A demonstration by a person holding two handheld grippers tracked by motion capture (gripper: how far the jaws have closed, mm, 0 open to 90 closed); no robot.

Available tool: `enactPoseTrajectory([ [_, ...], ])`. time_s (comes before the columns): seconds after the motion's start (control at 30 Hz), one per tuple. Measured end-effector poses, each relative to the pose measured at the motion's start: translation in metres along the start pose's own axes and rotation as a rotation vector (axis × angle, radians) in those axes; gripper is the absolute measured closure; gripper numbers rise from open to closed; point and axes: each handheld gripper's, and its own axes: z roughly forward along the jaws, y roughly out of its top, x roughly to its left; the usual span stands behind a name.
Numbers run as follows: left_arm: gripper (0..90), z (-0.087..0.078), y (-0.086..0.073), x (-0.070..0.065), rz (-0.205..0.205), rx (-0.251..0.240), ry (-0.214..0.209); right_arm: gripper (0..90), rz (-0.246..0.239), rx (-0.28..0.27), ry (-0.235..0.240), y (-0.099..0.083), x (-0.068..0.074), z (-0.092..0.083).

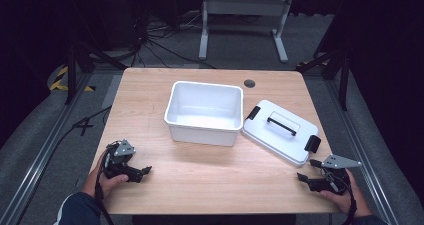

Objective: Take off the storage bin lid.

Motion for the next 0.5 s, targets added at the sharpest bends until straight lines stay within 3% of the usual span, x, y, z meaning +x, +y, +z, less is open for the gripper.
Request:
enactPoseTrajectory([
  [0.5,0.1,0.0007,-0.0001,0.0004,0.002,-0.008,0.0,23.7,0.0,0.0,0.0,0.0,-0.0001,0.0],
])
